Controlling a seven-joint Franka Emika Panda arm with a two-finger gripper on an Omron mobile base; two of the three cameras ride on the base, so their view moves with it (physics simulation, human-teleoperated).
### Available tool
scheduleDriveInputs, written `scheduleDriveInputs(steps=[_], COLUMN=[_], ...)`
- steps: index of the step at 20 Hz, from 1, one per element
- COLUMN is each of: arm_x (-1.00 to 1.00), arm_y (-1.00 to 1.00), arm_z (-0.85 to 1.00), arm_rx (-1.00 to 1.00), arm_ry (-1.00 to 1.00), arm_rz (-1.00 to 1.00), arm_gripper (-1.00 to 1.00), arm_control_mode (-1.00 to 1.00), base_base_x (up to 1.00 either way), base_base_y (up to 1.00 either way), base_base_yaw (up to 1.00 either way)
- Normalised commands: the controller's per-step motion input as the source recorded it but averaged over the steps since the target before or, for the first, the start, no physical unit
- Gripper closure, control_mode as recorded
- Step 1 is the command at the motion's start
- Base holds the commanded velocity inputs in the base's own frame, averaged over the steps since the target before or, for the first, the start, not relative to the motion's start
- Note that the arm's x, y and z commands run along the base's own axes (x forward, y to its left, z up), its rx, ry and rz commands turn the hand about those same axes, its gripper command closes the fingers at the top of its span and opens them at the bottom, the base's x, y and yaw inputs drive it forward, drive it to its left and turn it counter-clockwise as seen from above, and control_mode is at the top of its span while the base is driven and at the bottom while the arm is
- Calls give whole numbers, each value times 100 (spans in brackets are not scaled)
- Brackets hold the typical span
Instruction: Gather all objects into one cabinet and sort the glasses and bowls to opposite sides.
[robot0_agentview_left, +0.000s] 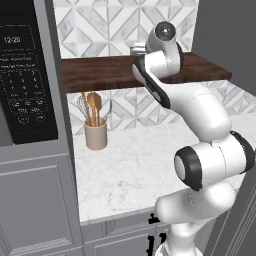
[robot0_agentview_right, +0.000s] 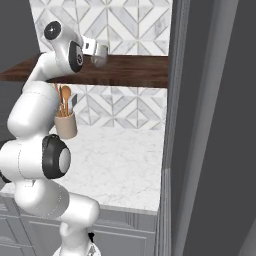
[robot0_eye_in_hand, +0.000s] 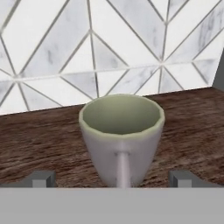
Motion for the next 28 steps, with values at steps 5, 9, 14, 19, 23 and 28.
scheduleDriveInputs(steps=[5, 9, 14, 19, 23, 28], arm_x=[14, 13, 5, 0, 0, -10], arm_y=[0, 0, 0, 0, 0, 0], arm_z=[-3, 0, 0, 0, 2, 14], arm_rx=[0, 0, 0, 0, 0, 0], arm_ry=[0, 0, 0, 0, 0, 0], arm_rz=[0, 0, 0, 0, 1, 12], arm_gripper=[-100, -100, 100, 100, 100, 100], arm_control_mode=[-100, -100, -100, -100, -100, -100], base_base_x=[0, 0, 0, 0, 0, 0], base_base_y=[0, 0, 0, 0, 0, 0], base_base_yaw=[0, 0, 0, 0, 0, 0])
